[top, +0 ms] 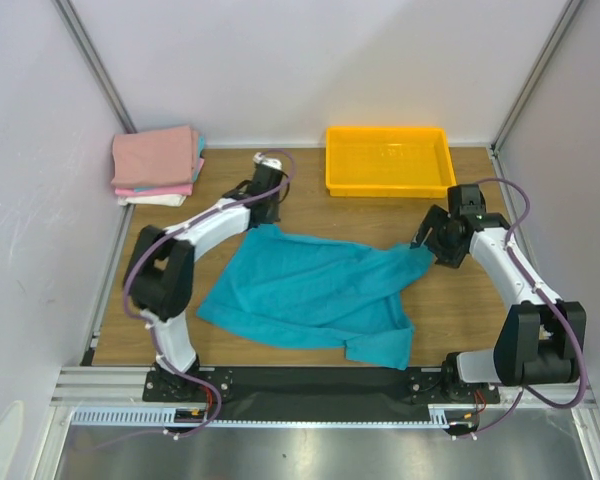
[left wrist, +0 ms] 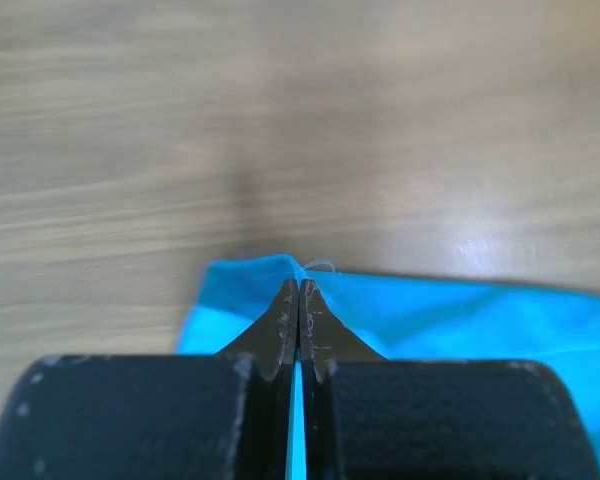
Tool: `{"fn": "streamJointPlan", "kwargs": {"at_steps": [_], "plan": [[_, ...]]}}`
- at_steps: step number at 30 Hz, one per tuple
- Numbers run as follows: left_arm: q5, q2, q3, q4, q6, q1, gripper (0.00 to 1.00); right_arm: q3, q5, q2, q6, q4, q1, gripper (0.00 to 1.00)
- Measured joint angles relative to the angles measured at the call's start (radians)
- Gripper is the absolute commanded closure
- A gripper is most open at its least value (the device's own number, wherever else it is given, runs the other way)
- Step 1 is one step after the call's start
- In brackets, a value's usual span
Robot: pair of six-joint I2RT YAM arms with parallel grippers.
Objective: Fold and stack the t-shirts
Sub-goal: Flatten the tshirt out
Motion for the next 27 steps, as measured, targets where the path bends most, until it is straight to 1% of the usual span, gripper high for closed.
{"fn": "streamJointPlan", "kwargs": {"at_steps": [2,6,9,10,12,13,14,15,16,18,22,27], "plan": [[-0.033,-0.083,-0.047,0.037,-0.036,0.029,0.99,0.007,-0.007,0.016,-0.004,0.010,0.000,0.23],[-0.087,-0.165,-0.074,0.070,-0.143,0.100,1.00,0.016,-0.020,0.043,-0.011,0.031,-0.001,0.23],[-0.090,-0.167,-0.103,0.095,-0.221,0.164,0.93,0.028,-0.027,0.057,-0.014,0.045,-0.001,0.23],[-0.085,-0.166,-0.124,0.109,-0.241,0.183,0.79,0.034,-0.029,0.062,-0.014,0.050,-0.001,0.23],[-0.068,-0.155,-0.153,0.127,-0.266,0.216,0.60,0.045,-0.031,0.074,-0.015,0.061,-0.002,0.22],[-0.063,-0.145,-0.159,0.134,-0.271,0.227,0.47,0.051,-0.034,0.082,-0.016,0.067,-0.002,0.22],[-0.058,-0.132,-0.160,0.139,-0.266,0.235,0.43,0.056,-0.035,0.088,-0.016,0.071,-0.002,0.22],[-0.058,-0.121,-0.160,0.150,-0.266,0.238,0.33,0.063,-0.038,0.098,-0.018,0.073,-0.002,0.22],[-0.058,-0.111,-0.158,0.154,-0.260,0.238,0.28,0.069,-0.043,0.109,-0.019,0.078,-0.002,0.22],[-0.062,-0.106,-0.155,0.153,-0.255,0.237,0.23,0.076,-0.048,0.129,-0.022,0.085,-0.002,0.22],[-0.064,-0.133,-0.160,0.154,-0.247,0.234,0.19,0.076,-0.051,0.158,-0.031,0.099,-0.002,0.21],[-0.006,-0.288,-0.274,0.182,-0.233,0.227,0.18,0.076,-0.045,0.198,-0.042,0.124,-0.002,0.24]]}}
